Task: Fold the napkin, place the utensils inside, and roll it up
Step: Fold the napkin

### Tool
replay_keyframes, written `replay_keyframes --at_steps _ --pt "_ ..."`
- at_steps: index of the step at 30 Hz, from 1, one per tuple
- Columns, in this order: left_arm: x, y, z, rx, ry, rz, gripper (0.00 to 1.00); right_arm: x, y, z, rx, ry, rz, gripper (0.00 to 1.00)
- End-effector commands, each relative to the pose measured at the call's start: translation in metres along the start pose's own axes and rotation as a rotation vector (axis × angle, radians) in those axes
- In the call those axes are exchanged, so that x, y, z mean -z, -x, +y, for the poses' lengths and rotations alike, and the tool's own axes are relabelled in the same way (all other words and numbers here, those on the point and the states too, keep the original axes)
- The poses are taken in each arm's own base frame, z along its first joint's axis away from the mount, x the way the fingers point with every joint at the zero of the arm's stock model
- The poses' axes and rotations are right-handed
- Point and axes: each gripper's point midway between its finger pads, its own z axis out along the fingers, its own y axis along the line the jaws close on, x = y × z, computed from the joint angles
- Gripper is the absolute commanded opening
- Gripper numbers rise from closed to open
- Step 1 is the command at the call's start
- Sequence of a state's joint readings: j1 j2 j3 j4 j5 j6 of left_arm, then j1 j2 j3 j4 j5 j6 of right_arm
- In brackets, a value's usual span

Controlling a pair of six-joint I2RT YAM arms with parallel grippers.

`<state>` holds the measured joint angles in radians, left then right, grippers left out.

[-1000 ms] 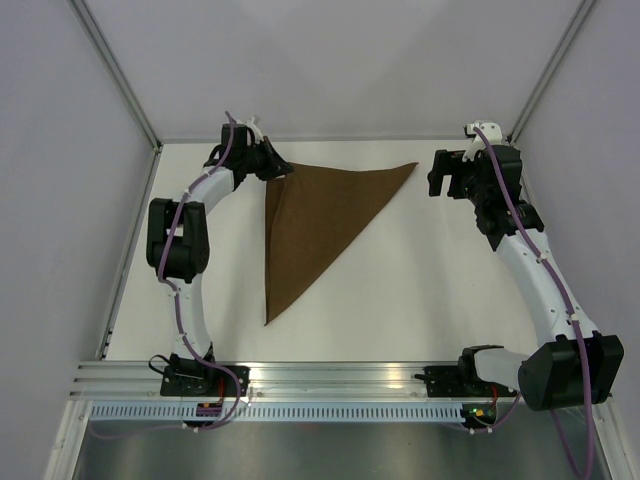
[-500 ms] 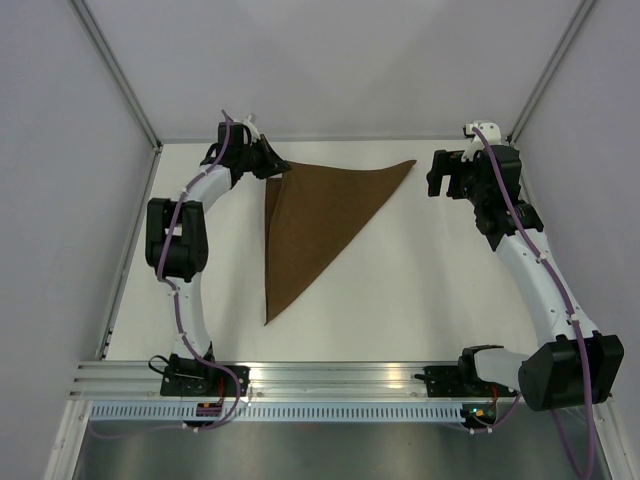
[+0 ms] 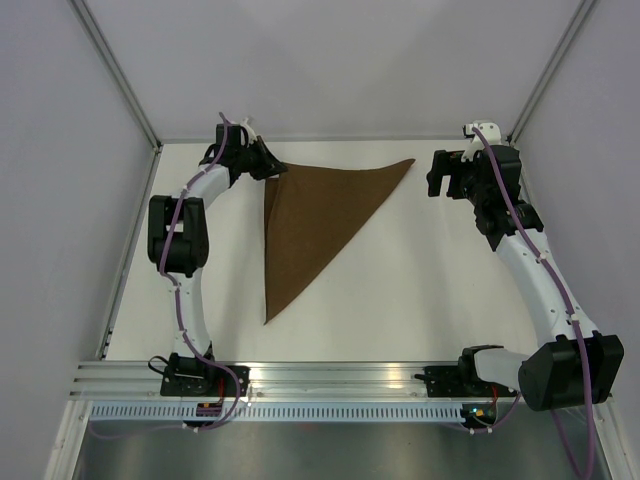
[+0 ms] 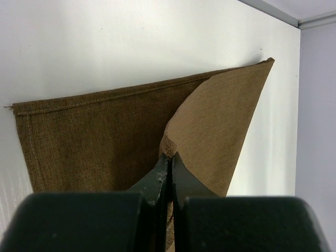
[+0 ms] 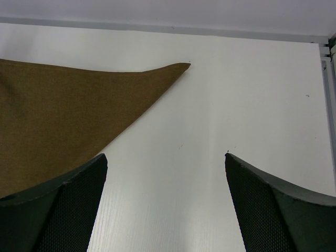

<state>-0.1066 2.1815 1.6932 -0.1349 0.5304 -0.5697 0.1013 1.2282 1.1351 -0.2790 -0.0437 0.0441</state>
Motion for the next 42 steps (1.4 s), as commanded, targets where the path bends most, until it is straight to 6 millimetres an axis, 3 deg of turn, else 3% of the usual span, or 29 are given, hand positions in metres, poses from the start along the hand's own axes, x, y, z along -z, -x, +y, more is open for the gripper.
replay_keyframes --at_steps 1,9,19,25,29,31,32,35,36,37,38,39,40,41,42 --pt "0.003 0.013 -0.007 -0.033 -0.030 -0.007 0.02 0.001 -0.001 -0.003 0.011 -0.021 0.004 0.98" --pt "-0.001 0.018 -0.006 -0.025 -0.032 0.001 0.02 0.001 -0.001 -0.002 0.013 -0.020 0.005 0.98" --pt "-0.008 0.014 0.014 -0.005 0.005 0.008 0.04 0.001 -0.003 -0.001 0.017 -0.011 0.010 0.98" --pt "-0.010 0.019 0.042 0.024 0.065 -0.016 0.22 -0.001 -0.007 0.000 0.023 -0.004 0.021 0.98" --pt "-0.005 0.029 0.061 0.045 0.108 -0.056 0.44 -0.001 -0.008 0.001 0.024 0.004 0.027 0.98" --pt "0.000 0.035 0.065 0.046 0.119 -0.075 0.49 -0.002 -0.009 0.003 0.025 0.010 0.029 0.98" --pt "0.004 0.040 0.068 0.046 0.127 -0.091 0.57 -0.002 -0.010 0.003 0.023 0.014 0.032 0.98" --pt "0.021 0.047 0.066 0.033 0.164 -0.136 0.64 -0.002 -0.011 0.006 0.019 0.028 0.037 0.98" --pt "0.033 0.046 0.087 0.060 0.219 -0.156 0.66 -0.003 -0.012 0.009 0.019 0.048 0.042 0.98" --pt "0.048 0.056 0.075 0.043 0.221 -0.196 0.68 -0.003 -0.013 0.011 0.017 0.057 0.046 0.98" --pt "0.056 0.055 0.077 0.049 0.245 -0.205 0.69 -0.003 -0.015 0.012 0.013 0.064 0.054 0.98" --pt "0.062 0.039 0.091 0.072 0.305 -0.196 0.68 -0.003 -0.016 0.017 0.010 0.094 0.060 0.98" --pt "0.084 0.047 0.075 0.077 0.310 -0.243 0.68 -0.003 -0.018 0.020 0.007 0.111 0.066 0.98" --pt "0.093 0.041 0.078 0.094 0.342 -0.256 0.68 -0.002 -0.020 0.024 0.008 0.134 0.075 0.98" --pt "0.116 0.029 0.080 0.119 0.398 -0.286 0.68 -0.002 -0.023 0.031 0.003 0.168 0.085 0.98"
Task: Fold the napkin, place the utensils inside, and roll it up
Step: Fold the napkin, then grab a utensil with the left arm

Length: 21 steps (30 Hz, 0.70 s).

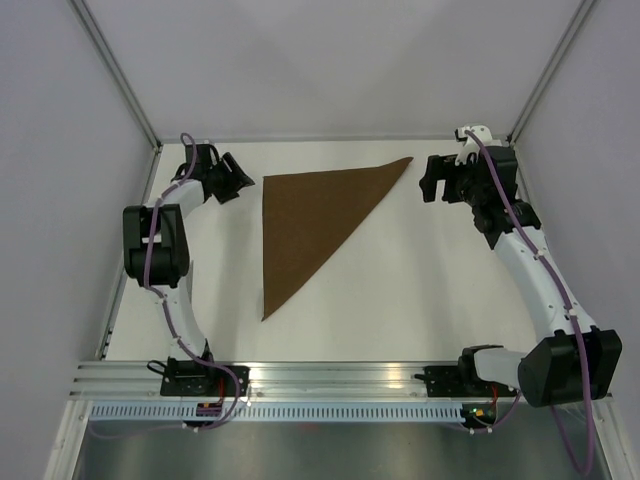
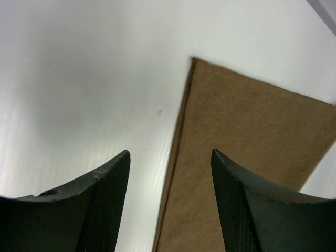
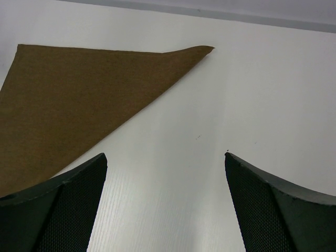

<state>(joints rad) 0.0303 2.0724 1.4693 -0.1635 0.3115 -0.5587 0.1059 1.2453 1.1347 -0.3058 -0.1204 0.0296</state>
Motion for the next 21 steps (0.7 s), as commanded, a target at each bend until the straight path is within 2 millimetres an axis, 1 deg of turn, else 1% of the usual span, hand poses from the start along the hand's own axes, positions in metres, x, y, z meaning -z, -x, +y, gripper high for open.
replay_keyframes --at_steps 1,2,3,4,5,7,8,9,10,11,12,15,16,18,19,20,21 --pt "0.073 0.024 -0.001 0.044 0.114 -0.196 0.68 -0.002 -0.011 0.019 -0.009 0.106 0.042 0.98" --pt "0.085 0.016 0.008 0.058 0.156 -0.208 0.68 -0.001 -0.014 0.021 -0.014 0.120 0.056 0.98" --pt "0.091 -0.005 0.032 0.078 0.242 -0.197 0.68 -0.002 -0.016 0.024 -0.023 0.133 0.063 0.98" --pt "0.102 -0.012 0.044 0.085 0.294 -0.211 0.68 -0.001 -0.017 0.029 -0.027 0.159 0.072 0.98" --pt "0.122 -0.026 0.060 0.087 0.372 -0.210 0.68 -0.002 -0.021 0.031 -0.032 0.172 0.086 0.98" --pt "0.141 -0.045 0.078 0.103 0.458 -0.190 0.68 -0.003 -0.023 0.034 -0.033 0.193 0.095 0.98" --pt "0.147 -0.064 0.091 0.110 0.502 -0.162 0.68 -0.003 -0.025 0.037 -0.034 0.209 0.106 0.98" --pt "0.166 -0.073 0.100 0.127 0.561 -0.167 0.68 -0.005 -0.028 0.039 -0.036 0.220 0.116 0.98" --pt "0.172 -0.081 0.106 0.137 0.581 -0.162 0.68 -0.006 -0.030 0.040 -0.038 0.226 0.123 0.98" --pt "0.181 -0.091 0.120 0.140 0.644 -0.167 0.69 -0.006 -0.032 0.042 -0.038 0.239 0.132 0.98" --pt "0.196 -0.099 0.125 0.145 0.681 -0.162 0.70 -0.007 -0.036 0.042 -0.041 0.247 0.145 0.98" --pt "0.221 -0.109 0.146 0.112 0.779 -0.127 0.71 -0.010 -0.043 0.045 -0.043 0.268 0.170 0.98" --pt "0.228 -0.109 0.153 0.112 0.810 -0.120 0.73 -0.011 -0.044 0.046 -0.044 0.273 0.178 0.98" --pt "0.234 -0.109 0.158 0.102 0.826 -0.101 0.74 -0.013 -0.048 0.046 -0.046 0.279 0.192 0.98" --pt "0.240 -0.111 0.165 0.106 0.846 -0.075 0.75 -0.014 -0.049 0.047 -0.046 0.281 0.195 0.98" --pt "0.238 -0.111 0.162 0.110 0.818 -0.059 0.74 -0.016 -0.050 0.046 -0.047 0.281 0.201 0.98" --pt "0.240 -0.114 0.167 0.123 0.826 -0.030 0.75 -0.016 -0.051 0.047 -0.046 0.284 0.204 0.98"
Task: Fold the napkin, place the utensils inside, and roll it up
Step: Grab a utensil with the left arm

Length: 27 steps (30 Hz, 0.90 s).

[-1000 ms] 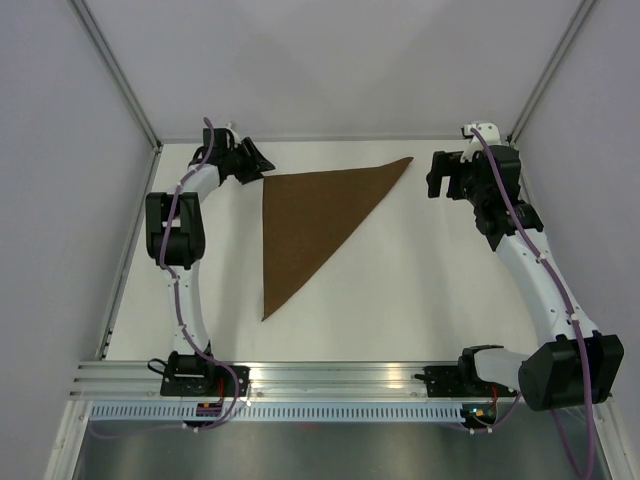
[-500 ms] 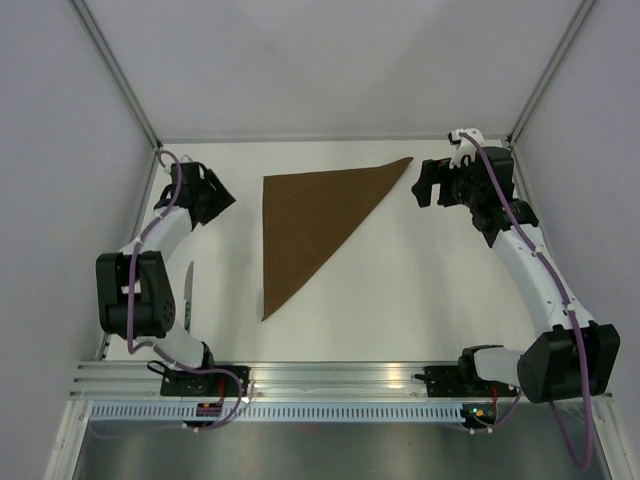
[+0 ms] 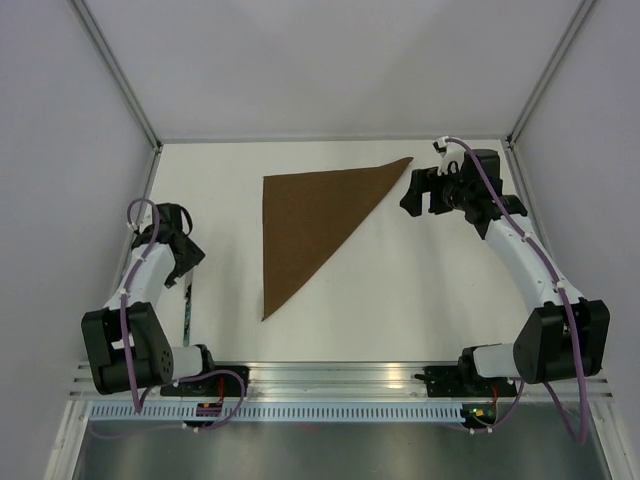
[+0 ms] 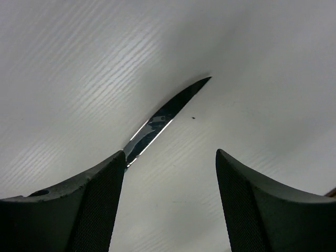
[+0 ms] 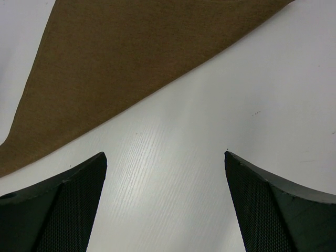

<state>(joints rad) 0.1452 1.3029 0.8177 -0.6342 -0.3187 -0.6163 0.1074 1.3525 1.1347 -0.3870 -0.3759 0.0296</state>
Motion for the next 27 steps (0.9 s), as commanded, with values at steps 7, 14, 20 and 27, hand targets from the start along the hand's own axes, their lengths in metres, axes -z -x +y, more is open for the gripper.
replay_keyframes --at_steps 7,14,20,27 --pt "-0.007 -0.009 0.014 -0.080 0.052 0.162 0.72 -0.005 -0.006 0.007 -0.014 0.049 0.036 0.97" --pt "-0.027 -0.033 0.016 -0.094 0.074 0.253 0.69 -0.006 -0.008 0.007 -0.019 0.049 0.044 0.96" --pt "-0.036 -0.042 0.013 -0.101 0.074 0.303 0.65 -0.009 -0.011 0.005 -0.025 0.048 0.057 0.95" --pt "-0.043 -0.047 0.008 -0.092 0.063 0.326 0.59 -0.010 -0.011 0.006 -0.029 0.053 0.057 0.94"
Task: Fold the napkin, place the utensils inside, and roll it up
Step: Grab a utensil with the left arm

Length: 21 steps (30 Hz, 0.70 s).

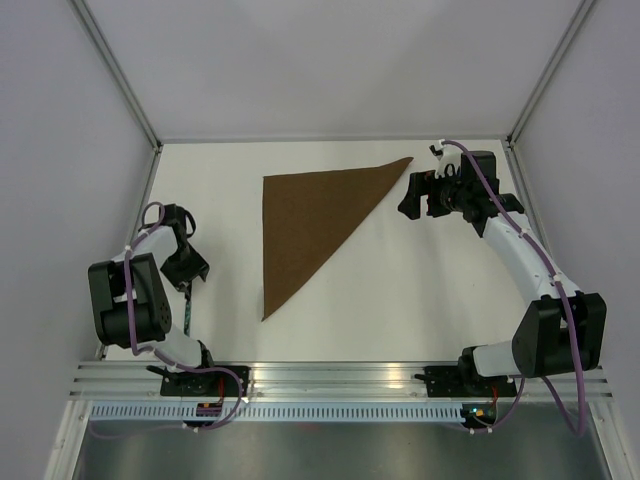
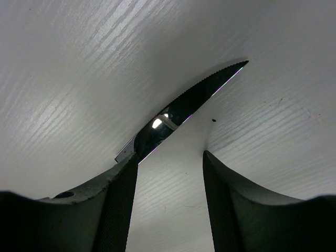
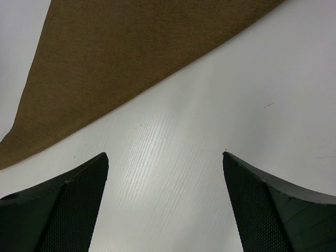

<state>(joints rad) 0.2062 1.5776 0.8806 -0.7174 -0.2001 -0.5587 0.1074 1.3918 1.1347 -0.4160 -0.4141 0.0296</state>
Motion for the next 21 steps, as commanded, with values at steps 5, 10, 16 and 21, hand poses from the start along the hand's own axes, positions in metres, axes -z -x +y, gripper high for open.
replay_keyframes --at_steps 5,10,16,21 --pt "-0.011 -0.001 -0.012 -0.010 -0.045 0.036 0.52 -0.002 0.004 0.003 -0.005 0.017 -0.003 0.94" --pt "0.000 0.014 -0.014 -0.012 -0.058 -0.024 0.61 -0.002 0.003 0.003 -0.006 0.020 0.001 0.93" --pt "0.021 0.032 -0.003 -0.055 -0.009 -0.075 0.65 -0.002 0.003 0.005 -0.004 0.027 0.002 0.93" --pt "0.028 0.036 -0.001 -0.063 -0.011 -0.092 0.70 -0.002 0.002 0.005 -0.009 0.027 0.003 0.93"
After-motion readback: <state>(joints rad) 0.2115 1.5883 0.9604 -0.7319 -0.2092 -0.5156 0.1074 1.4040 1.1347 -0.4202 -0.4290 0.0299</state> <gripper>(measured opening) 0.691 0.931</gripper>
